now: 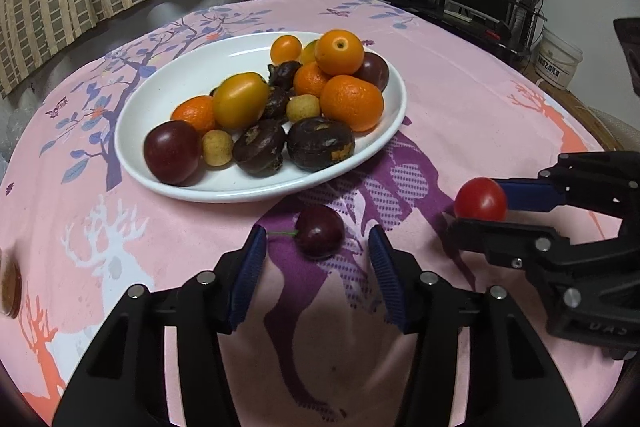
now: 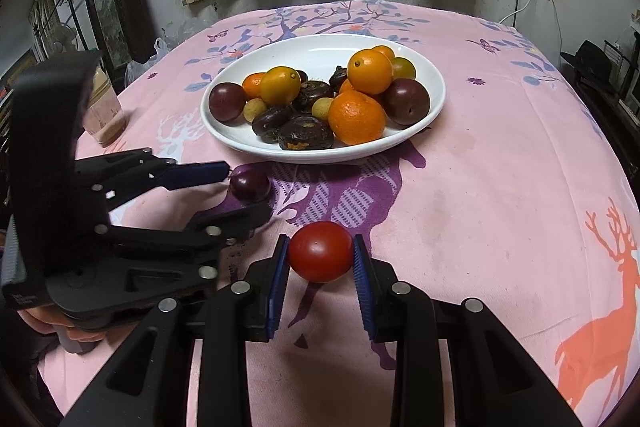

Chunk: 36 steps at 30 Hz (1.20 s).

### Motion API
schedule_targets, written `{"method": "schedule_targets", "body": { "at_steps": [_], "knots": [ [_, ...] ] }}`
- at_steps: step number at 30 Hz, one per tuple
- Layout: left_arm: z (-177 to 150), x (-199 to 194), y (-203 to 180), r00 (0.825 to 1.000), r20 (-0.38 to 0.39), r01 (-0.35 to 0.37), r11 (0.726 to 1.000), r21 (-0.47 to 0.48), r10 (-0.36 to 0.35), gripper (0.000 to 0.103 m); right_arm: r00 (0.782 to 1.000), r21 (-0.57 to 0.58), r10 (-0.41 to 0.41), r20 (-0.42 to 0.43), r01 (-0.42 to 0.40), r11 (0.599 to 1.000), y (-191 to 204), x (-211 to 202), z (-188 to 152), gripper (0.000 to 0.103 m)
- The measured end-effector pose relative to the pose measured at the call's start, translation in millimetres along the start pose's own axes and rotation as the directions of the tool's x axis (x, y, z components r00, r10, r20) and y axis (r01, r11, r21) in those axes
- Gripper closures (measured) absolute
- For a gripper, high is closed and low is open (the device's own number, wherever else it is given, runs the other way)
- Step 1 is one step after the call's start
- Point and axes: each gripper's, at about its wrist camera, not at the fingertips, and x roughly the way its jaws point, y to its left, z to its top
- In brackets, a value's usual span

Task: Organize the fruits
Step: 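Grasp a red cherry tomato with the right gripper while the left grasps a cherry, then place the cherry tomato and cherry on the white plate with both grippers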

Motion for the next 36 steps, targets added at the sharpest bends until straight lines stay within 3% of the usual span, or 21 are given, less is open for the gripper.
{"method": "schedule_targets", "body": {
  "at_steps": [5, 16, 20, 25, 32, 36],
  "knots": [
    [4, 9, -7, 0.999, -0.027, 0.018, 1.0, 0.02, -0.018, 0.066, 1.0, -0.002, 0.001, -0.002, -0.001, 1.0, 0, 1, 0, 0.071],
    [14, 19, -3, 0.999, -0.032, 0.022, 0.999, -0.023, -0.023, 0.066, 1.0, -0.002, -0.009, -0.018, 0.009, 1.0, 0, 6, -1, 0.071],
    [15, 20, 1, 0.999, -0.028, 0.03, 0.999, -0.045, -0.031, 0.075, 1.0, -0.004, -0.009, -0.019, 0.009, 1.0, 0, 5, -2, 0.071],
    [15, 19, 8, 0.999, -0.021, 0.048, 0.996, -0.081, -0.05, 0.075, 1.0, -0.001, -0.011, -0.022, 0.011, 1.0, 1, 5, -2, 0.071],
    [1, -1, 3, 0.997, -0.014, 0.077, 0.996, -0.048, -0.078, 0.075, 1.0, -0.012, 0.0, -0.017, 0.0, 1.0, 3, 2, -4, 0.071],
    [-13, -28, -1, 0.995, 0.019, 0.097, 0.995, 0.009, -0.097, 0.076, 0.999, -0.004, 0.037, 0.039, -0.037, 0.999, 2, -9, -2, 0.072]
  ]
}}
